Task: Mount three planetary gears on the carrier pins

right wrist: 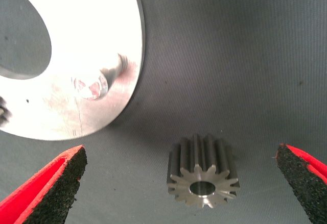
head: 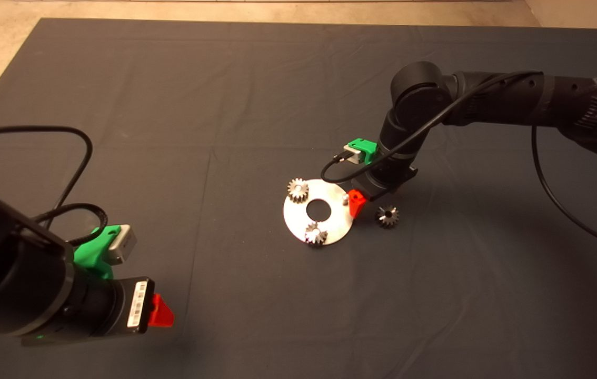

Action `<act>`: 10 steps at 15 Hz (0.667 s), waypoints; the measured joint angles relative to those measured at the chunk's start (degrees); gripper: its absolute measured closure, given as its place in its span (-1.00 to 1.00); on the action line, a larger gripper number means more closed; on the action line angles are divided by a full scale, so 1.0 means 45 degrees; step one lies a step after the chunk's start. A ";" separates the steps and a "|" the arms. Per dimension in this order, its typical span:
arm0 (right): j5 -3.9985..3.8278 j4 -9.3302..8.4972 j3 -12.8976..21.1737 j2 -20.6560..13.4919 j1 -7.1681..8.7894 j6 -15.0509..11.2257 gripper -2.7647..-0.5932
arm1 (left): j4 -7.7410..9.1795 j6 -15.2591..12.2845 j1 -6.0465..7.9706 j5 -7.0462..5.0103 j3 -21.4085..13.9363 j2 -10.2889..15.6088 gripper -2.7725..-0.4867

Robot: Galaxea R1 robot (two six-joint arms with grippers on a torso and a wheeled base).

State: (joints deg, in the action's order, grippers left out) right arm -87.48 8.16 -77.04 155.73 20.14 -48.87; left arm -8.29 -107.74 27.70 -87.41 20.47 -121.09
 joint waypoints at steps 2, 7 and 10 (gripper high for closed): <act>-0.0038 0.0000 0.0291 -0.0031 -0.0003 0.0046 -1.00 | 0.0000 0.0060 0.0000 0.0003 0.0000 0.0001 -0.48; 0.0005 -0.0004 0.1341 -0.0232 -0.0005 0.0819 -1.00 | 0.0030 0.0876 0.0000 0.0008 -0.0049 0.0288 -0.48; -0.0010 0.0000 0.1513 -0.0610 -0.0098 0.1724 -1.00 | 0.0108 0.1800 0.0000 0.0008 -0.0079 0.1202 -0.48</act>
State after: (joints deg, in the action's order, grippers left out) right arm -87.53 8.16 -70.23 152.99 19.70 -41.12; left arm -7.80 -99.64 27.70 -87.37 20.11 -115.68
